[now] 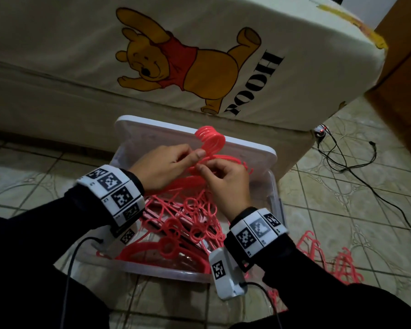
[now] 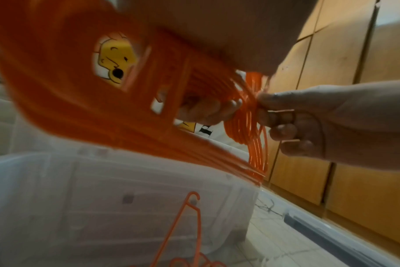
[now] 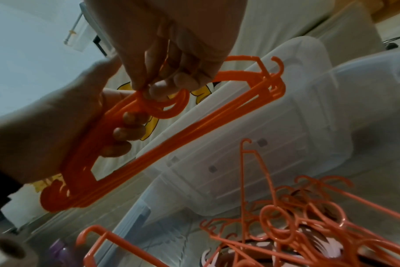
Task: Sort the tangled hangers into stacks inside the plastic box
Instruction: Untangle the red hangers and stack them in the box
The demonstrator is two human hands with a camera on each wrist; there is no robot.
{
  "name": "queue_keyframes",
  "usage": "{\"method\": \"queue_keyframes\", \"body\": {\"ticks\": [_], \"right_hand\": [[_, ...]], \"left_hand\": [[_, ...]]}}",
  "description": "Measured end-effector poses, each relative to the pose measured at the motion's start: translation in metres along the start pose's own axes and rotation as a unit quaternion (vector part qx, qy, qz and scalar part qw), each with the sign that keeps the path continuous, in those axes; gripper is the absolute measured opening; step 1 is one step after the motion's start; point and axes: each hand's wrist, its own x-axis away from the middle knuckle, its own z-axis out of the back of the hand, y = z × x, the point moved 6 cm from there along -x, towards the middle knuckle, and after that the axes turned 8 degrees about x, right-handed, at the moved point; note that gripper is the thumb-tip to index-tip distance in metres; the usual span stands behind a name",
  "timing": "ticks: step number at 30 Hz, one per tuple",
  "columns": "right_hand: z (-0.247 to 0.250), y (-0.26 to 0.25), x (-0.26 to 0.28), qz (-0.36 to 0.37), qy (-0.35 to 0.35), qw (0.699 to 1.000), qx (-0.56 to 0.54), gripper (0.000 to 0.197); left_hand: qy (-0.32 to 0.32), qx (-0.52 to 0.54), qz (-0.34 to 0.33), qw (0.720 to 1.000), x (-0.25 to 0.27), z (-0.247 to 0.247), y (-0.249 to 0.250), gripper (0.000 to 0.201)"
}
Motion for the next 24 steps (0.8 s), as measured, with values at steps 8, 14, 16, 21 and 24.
{"method": "queue_keyframes", "body": {"ticks": [8,14,16,21,24], "right_hand": [[0.004,0.027,-0.021,-0.037,-0.263,0.959,0.103,0.007],[-0.005,0.099,-0.006,-0.022,-0.358,0.826,0.435,0.014],[-0.02,0.117,0.008,-0.018,-0.399,0.775,0.489,0.021],[-0.05,0.15,0.037,0.016,-0.494,0.685,0.536,0.038],[-0.061,0.163,0.043,0.01,-0.49,0.679,0.546,0.042]], "left_hand": [[0.011,-0.035,-0.002,0.999,-0.004,0.01,-0.001,0.053],[0.03,-0.047,0.012,0.998,-0.01,0.017,-0.004,0.052],[0.038,-0.039,0.009,0.998,-0.011,0.014,-0.002,0.045],[0.023,-0.022,0.011,0.999,-0.015,0.008,-0.002,0.047],[0.007,-0.017,0.009,1.0,-0.016,0.006,0.0,0.063]]}}
